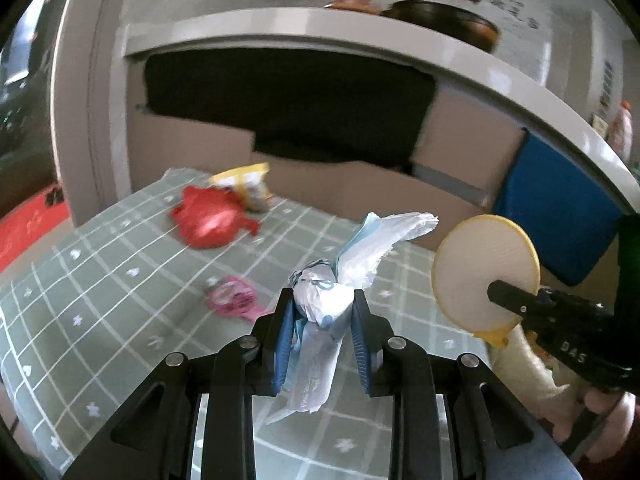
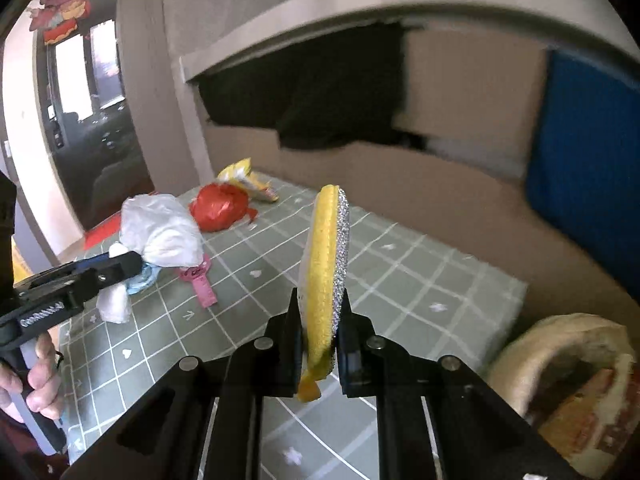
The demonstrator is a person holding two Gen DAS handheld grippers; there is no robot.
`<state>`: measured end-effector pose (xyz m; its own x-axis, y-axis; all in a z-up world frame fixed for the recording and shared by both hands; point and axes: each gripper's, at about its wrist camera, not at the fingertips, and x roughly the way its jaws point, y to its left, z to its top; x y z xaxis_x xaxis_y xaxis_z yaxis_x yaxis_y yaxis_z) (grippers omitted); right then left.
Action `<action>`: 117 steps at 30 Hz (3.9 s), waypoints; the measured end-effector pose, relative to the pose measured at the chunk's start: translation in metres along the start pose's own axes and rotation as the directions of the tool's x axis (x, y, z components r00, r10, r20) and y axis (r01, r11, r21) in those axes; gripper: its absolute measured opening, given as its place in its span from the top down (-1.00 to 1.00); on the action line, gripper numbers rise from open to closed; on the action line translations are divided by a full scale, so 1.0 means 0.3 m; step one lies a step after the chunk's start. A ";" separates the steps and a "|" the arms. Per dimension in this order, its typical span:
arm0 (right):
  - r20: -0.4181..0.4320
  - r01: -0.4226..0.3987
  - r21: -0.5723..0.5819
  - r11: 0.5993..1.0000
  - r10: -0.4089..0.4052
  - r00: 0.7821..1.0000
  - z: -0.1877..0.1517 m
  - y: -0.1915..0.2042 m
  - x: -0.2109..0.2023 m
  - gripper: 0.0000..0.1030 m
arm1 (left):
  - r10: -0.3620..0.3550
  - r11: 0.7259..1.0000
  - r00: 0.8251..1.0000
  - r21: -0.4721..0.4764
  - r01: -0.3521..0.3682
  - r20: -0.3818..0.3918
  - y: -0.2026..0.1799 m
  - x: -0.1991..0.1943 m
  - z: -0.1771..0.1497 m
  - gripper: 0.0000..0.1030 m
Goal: Collect trash
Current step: 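Carry the scrubber sponge and white plastic wrapper over the bin with both grippers, then open both grippers to drop the sponge and plastic into the bin, then return both grippers over the table, then grasp the red plastic bag with the left gripper and lift it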
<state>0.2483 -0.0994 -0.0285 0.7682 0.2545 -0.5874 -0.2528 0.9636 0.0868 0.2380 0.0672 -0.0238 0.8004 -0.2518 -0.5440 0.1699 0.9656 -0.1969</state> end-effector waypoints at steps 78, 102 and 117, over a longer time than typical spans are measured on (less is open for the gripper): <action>0.039 -0.002 0.118 0.993 -0.003 0.999 -0.006 -0.114 -0.093 0.12 | 0.198 0.977 0.973 -0.100 -0.186 0.118 0.314 -0.133 0.260 -0.02; -0.141 -0.083 -0.063 0.995 0.074 0.987 0.308 0.164 0.484 0.07 | -0.037 0.956 0.995 -0.292 0.008 -0.092 0.614 0.370 0.288 -0.02; -0.150 -0.024 -0.071 0.997 0.013 0.989 0.289 0.021 0.482 0.07 | -0.141 0.873 0.953 -0.487 -0.009 -0.269 0.643 0.673 0.235 -0.10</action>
<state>0.4088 -0.0495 -0.0430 0.6683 0.2518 -0.7000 -0.3123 0.9490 0.0432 0.4729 0.2071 -0.1142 0.5837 -0.3935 -0.7102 -0.1385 0.8136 -0.5647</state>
